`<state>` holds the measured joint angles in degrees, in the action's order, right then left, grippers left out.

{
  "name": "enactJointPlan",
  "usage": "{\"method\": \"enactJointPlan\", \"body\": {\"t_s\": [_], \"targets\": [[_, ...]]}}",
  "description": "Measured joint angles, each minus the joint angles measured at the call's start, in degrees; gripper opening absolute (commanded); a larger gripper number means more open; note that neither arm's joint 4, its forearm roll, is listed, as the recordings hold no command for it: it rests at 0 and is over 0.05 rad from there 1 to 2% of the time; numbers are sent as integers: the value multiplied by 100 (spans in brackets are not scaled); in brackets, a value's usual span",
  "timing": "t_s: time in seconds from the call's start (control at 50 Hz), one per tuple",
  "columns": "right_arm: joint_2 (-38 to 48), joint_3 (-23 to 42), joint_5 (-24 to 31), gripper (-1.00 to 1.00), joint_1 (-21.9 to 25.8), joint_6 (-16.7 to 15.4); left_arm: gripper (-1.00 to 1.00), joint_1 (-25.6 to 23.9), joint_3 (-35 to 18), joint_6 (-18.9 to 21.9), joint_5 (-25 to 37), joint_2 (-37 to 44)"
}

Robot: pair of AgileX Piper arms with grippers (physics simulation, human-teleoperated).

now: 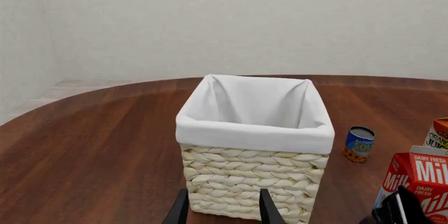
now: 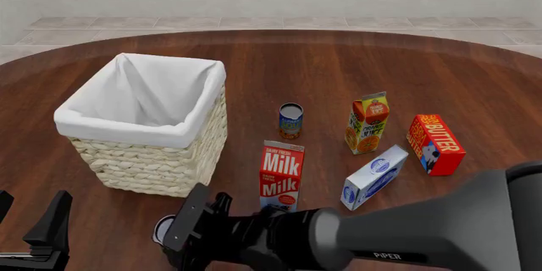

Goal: Pick up the alphabet soup and the tomato sauce, and put them in the basket.

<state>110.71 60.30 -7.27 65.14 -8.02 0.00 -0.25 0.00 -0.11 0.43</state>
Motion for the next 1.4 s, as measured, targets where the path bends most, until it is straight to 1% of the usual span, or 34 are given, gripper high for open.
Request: {"method": "enactJointPlan", "body": {"t_s": [0.8, 1.16, 1.4], "targets": [[-892, -354, 201, -100, 171, -179, 100, 0, 0, 0, 0, 0], [-1357, -365, 465, -100, 234, -308, 100, 0, 0, 0, 0, 0], [-1699, -349, 690, -100, 249, -450, 100, 0, 0, 0, 0, 0]]}}
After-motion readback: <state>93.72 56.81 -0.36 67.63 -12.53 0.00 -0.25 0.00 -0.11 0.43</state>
